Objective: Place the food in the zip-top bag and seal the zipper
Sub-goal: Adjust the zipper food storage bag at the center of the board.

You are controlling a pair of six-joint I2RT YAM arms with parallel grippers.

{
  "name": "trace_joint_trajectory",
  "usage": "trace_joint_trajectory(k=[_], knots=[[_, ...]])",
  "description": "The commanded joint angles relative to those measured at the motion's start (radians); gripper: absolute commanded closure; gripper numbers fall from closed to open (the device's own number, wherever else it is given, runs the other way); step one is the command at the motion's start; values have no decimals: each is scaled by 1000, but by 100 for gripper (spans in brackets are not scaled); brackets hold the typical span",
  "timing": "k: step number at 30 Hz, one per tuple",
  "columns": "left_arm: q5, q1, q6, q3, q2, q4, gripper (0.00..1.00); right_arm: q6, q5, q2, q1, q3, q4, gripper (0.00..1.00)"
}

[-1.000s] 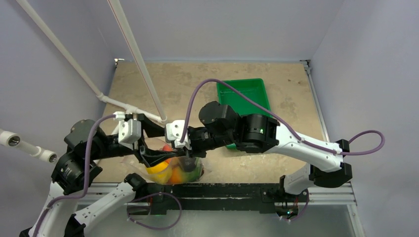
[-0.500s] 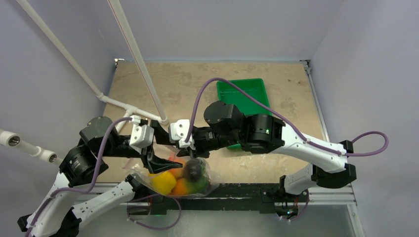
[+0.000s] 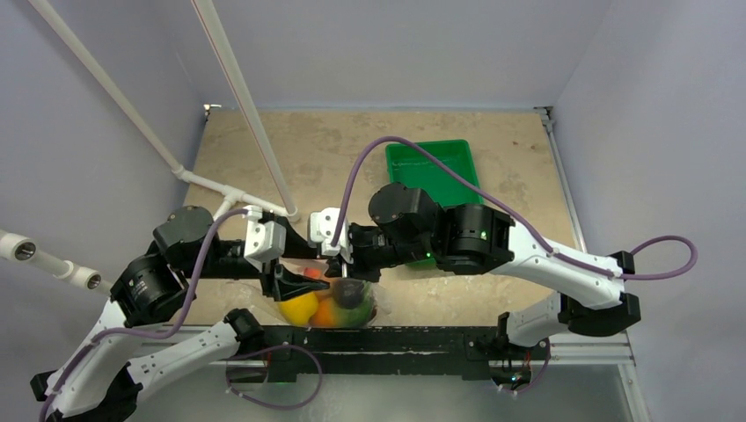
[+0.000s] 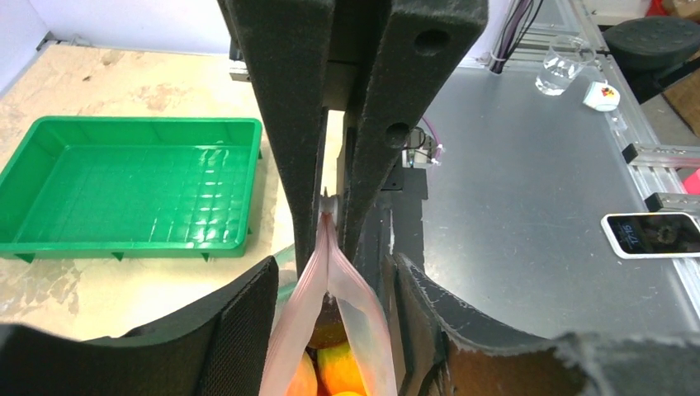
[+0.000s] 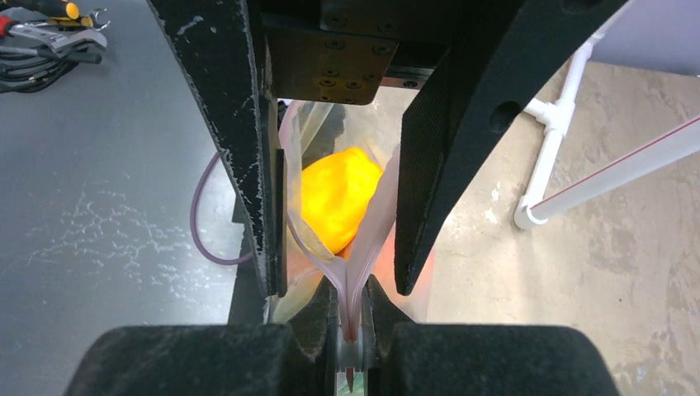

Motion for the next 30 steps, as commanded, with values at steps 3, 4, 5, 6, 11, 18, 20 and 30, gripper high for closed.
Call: trace_joint_trajectory(k=[3,4,5,6,11,18,20,30], knots=[[-57,-17,28,23,24,-64,55,64,50,-75,2,18,71,100],[-59,-20,29,25,30,-68,56,71,55,-78,2,19,69,100],[-62,-23,30,26,35,-71,57,75,63,-83,2,20,69,100],[-63,-26,31,26,37,-75,58,81,70,-87,2,21,70,100],[-81,-33,32,27,42,-88,58,114,103,-108,2,22,70,100],[-85,-35,35,49,80,-107,61,137,123,-126,2,15,70,100],[-83,-35,37,56,93,-112,66,137,122,-133,2,1,75,100],[-88,-35,51,70,110,-115,100,173,174,-202,2,-106,154,90]])
